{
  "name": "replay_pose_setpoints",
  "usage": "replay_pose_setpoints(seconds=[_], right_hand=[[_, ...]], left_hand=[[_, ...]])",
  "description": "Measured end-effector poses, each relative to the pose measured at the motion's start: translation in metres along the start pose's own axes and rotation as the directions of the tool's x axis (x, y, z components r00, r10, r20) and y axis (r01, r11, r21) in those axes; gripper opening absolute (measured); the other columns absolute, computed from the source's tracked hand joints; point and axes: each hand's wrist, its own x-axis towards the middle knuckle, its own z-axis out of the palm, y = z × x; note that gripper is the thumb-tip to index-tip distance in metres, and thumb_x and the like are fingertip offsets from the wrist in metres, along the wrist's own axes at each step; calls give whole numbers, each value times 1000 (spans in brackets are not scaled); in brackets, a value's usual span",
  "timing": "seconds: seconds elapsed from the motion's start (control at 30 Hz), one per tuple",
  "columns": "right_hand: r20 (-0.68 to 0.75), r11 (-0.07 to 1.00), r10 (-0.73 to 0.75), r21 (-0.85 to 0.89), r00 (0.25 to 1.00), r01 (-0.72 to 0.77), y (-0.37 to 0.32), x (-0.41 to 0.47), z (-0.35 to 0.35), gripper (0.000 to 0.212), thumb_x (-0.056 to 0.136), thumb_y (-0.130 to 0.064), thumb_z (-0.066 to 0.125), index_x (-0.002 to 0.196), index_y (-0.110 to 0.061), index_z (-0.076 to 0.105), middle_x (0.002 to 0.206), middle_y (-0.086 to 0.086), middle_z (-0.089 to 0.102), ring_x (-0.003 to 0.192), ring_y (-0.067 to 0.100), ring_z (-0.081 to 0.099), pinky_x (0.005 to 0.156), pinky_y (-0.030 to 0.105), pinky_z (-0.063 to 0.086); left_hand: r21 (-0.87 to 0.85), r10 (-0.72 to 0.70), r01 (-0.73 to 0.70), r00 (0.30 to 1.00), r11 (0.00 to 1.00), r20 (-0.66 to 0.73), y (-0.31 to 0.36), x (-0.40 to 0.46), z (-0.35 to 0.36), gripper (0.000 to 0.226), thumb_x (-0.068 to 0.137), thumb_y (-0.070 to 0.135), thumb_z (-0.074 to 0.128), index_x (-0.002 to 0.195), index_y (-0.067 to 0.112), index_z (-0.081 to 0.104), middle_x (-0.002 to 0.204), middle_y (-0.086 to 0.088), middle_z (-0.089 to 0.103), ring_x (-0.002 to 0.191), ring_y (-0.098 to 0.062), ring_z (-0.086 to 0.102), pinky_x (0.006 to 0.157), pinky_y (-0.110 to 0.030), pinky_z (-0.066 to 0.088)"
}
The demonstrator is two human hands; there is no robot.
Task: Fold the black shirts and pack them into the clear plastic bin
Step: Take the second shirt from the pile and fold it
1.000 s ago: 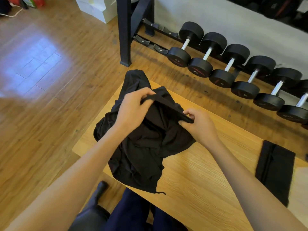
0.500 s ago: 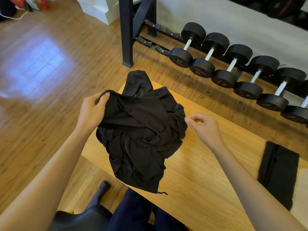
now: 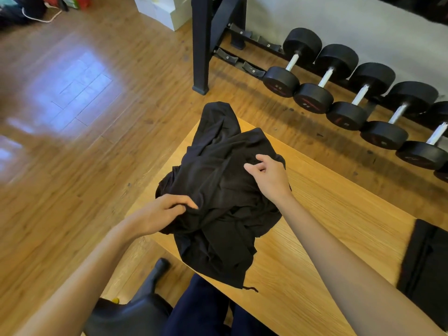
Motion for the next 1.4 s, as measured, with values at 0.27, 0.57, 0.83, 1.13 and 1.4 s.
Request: replay_pose_setpoints(seconds=[0.27, 0.57, 0.83, 1.13, 1.4], right_hand=[[64, 991, -9, 135, 998, 0, -7, -4, 2, 27, 84, -23, 73, 108, -13, 69, 100, -3, 66, 98, 15, 61, 85, 26, 44], [91, 923, -305, 274, 948, 270, -13, -34, -16, 13, 79, -17, 78, 91, -18, 73, 82, 4, 60, 67, 5, 46, 67, 18, 39], [-33, 872, -318, 383, 947, 306, -8, -57, -34, 11, 78, -11, 78, 87, -16, 74, 86, 0, 67, 80, 13, 63, 75, 27, 50], [-35, 889, -345, 307, 938, 339, -1, -80, -33, 18, 78, -3, 73, 82, -15, 60, 81, -3, 61, 71, 12, 55, 66, 16, 44], [10, 932, -304, 212, 953, 295, 15, -93, -28, 14, 83, -14, 73, 87, -28, 68, 88, -14, 65, 87, 4, 55, 74, 16, 43]], left_hand=[[311, 28, -20, 999, 950, -23, 32, 18, -18, 19, 91, 38, 64, 109, 34, 67, 106, 21, 67, 93, 9, 61, 93, -20, 48], [-66, 189, -200, 971, 978, -144, 100, 60, -1, 38, 91, 37, 61, 123, 19, 64, 111, 10, 69, 101, 3, 63, 89, -12, 48], [-263, 59, -60, 998, 963, -12, 107, 49, 2, 62, 80, 65, 54, 98, 8, 71, 94, -2, 72, 88, -15, 68, 82, -26, 53], [-256, 182, -211, 974, 943, -133, 116, 18, 4, 9, 79, 27, 74, 83, 20, 72, 90, -11, 65, 84, -17, 62, 86, -24, 50], [-177, 342, -388, 908, 905, -241, 154, -22, 2, 21, 85, 27, 67, 96, 10, 64, 96, -16, 71, 92, -28, 69, 94, -35, 51]])
